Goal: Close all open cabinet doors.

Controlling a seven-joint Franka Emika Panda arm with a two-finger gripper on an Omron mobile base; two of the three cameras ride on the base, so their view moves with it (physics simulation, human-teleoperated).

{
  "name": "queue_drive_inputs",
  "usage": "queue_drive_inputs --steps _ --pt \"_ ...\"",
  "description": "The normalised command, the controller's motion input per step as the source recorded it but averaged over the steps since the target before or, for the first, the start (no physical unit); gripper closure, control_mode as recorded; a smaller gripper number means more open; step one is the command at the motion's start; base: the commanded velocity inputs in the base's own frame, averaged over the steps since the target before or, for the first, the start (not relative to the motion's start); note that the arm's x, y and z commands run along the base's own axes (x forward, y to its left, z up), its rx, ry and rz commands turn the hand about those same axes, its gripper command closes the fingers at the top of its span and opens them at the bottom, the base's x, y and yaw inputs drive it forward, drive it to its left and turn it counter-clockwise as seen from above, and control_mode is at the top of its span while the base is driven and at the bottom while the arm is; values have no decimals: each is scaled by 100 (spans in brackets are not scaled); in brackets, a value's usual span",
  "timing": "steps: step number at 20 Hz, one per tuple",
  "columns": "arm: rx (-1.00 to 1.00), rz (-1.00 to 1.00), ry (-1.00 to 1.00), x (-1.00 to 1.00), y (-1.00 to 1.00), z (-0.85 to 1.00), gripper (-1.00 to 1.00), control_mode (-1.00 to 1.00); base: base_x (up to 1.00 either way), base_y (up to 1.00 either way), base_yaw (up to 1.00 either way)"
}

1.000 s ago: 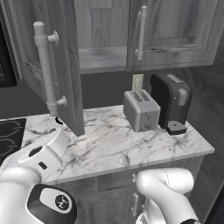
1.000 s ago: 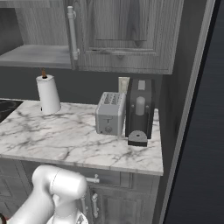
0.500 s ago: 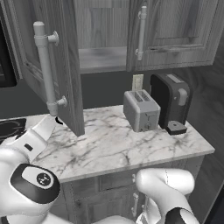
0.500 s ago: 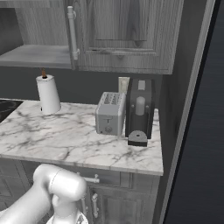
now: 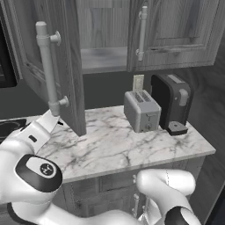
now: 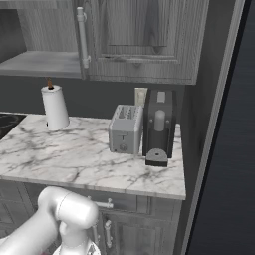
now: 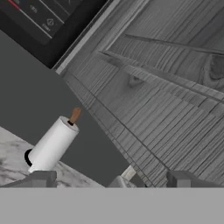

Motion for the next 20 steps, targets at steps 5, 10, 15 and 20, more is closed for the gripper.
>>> queue_drive_inputs --steps 5,10,15,20 --pt "-3 0 0 8 -42 -2 -100 -100 0 0 0" --pt "-4 0 0 0 -52 0 -100 -100 0 0 0" --pt "-1 0 0 15 -56 1 -100 -100 0 0 0" --pt "0 2 0 40 -69 10 -100 -100 0 0 0"
